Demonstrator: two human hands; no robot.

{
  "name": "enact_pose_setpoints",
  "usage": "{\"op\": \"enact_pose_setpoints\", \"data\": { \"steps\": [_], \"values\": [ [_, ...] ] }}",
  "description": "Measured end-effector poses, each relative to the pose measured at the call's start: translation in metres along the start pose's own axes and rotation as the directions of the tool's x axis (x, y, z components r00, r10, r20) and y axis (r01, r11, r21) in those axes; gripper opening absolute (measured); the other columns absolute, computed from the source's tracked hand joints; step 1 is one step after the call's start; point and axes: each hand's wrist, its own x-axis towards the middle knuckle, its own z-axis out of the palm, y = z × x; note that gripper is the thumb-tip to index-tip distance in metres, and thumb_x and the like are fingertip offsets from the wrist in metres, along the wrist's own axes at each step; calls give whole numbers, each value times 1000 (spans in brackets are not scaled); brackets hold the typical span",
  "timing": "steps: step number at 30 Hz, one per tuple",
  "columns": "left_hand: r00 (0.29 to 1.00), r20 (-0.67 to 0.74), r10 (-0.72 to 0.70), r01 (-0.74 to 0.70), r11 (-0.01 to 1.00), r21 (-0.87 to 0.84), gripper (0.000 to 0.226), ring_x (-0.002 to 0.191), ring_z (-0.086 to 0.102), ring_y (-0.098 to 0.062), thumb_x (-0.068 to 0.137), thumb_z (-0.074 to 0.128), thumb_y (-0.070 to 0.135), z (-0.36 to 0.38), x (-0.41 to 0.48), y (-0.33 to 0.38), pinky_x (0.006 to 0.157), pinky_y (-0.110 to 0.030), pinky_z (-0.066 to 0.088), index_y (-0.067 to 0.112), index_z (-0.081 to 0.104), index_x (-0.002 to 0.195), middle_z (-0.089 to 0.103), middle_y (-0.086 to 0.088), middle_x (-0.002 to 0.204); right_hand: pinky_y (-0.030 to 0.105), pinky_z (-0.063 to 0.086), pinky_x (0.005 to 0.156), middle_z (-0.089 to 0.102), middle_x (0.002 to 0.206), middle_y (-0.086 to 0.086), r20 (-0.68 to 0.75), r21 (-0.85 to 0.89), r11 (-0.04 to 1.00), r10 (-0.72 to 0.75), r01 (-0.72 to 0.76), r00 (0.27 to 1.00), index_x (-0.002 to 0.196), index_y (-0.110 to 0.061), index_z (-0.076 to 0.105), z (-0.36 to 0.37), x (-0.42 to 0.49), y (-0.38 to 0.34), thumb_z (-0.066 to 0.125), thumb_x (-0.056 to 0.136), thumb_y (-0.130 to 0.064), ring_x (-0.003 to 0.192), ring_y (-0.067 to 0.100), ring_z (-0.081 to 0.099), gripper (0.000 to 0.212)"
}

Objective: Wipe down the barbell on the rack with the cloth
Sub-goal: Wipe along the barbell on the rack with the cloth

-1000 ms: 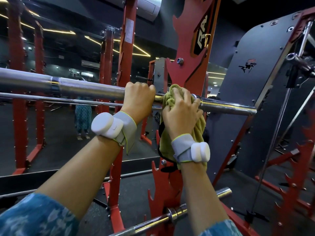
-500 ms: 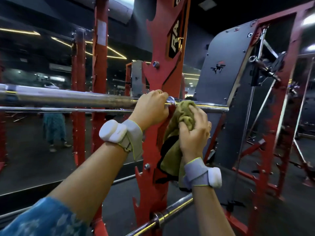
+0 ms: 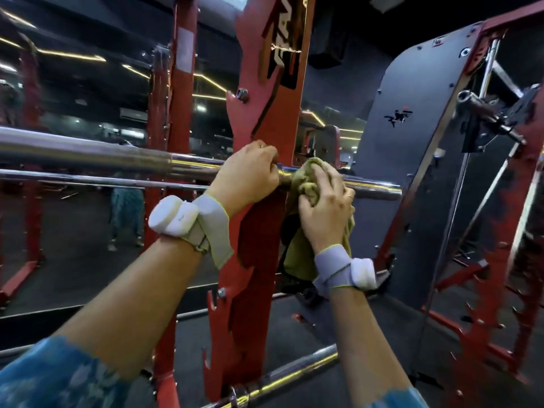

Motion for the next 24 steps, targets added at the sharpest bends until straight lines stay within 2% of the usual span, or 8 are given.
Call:
{"op": "enact_pose_setpoints", "data": {
  "steps": [3, 5, 9, 12, 14, 16, 19, 24],
  "values": [
    [996, -83, -26, 29, 999, 39, 25, 101, 55, -36, 89, 47, 18, 9, 0, 3, 87, -44, 45, 4, 62, 104, 58, -16, 107, 51, 42, 81, 54, 134, 4, -21, -44, 975, -220, 218, 975, 126, -21, 61, 3, -3, -9, 51, 69, -30, 99, 45, 50, 58],
    [993, -113, -32, 44, 993, 107, 31, 100, 56, -36, 91, 42, 25, 15, 0, 5, 83, -43, 46, 6, 62, 105, 59, -15, 108, 51, 40, 83, 55, 132, 1, 11, -50, 961, -272, 272, 962, 125, -25, 61, -1, 9, -11, 48, 70, -34, 101, 43, 49, 57],
    [981, -193, -26, 78, 961, 267, 49, 92, 60, -36, 87, 27, 35, 24, -1, 3, 77, -40, 43, 9, 64, 105, 65, -13, 105, 45, 35, 92, 51, 131, -11, 144, -68, 976, -196, 207, 970, 126, -35, 57, -12, 40, -9, 48, 84, -34, 115, 34, 42, 43],
    [973, -231, 0, 68, 956, 287, 46, 72, 63, -34, 87, 29, 32, 29, -5, 4, 67, -39, 45, 7, 67, 91, 68, -12, 87, 45, 33, 95, 51, 128, -9, 160, -64, 996, -48, 58, 986, 124, -33, 57, -17, 50, -5, 47, 88, -26, 119, 33, 39, 38],
    [966, -257, 23, 72, 933, 353, 38, 62, 62, -33, 89, 36, 27, 34, -9, 3, 61, -38, 46, 7, 68, 86, 68, -12, 79, 46, 31, 96, 51, 127, -8, 182, -101, 989, -86, 105, 979, 123, -34, 58, -17, 46, -12, 46, 88, -26, 121, 33, 37, 38],
    [963, -269, 17, 91, 920, 382, 34, 57, 61, -32, 89, 39, 26, 36, -10, 1, 59, -34, 45, 8, 68, 85, 68, -11, 75, 46, 30, 96, 52, 126, -9, 193, -149, 961, -204, 235, 960, 121, -35, 59, -15, 41, -24, 45, 89, -28, 124, 33, 37, 36],
    [957, -287, 33, 80, 923, 376, 34, 59, 63, -32, 88, 40, 25, 37, -11, 2, 61, -33, 47, 7, 69, 87, 68, -12, 77, 46, 29, 97, 52, 126, -10, 223, -120, 934, -304, 335, 926, 120, -36, 59, -16, 45, -27, 44, 90, -28, 124, 32, 36, 35],
    [955, -292, 55, 48, 941, 335, 37, 69, 66, -31, 90, 39, 26, 34, -14, 4, 69, -34, 49, 6, 69, 98, 70, -12, 89, 44, 30, 95, 52, 128, -5, 247, -77, 990, -99, 121, 964, 122, -31, 59, -24, 66, 2, 43, 89, -23, 119, 32, 38, 37]
  ]
}}
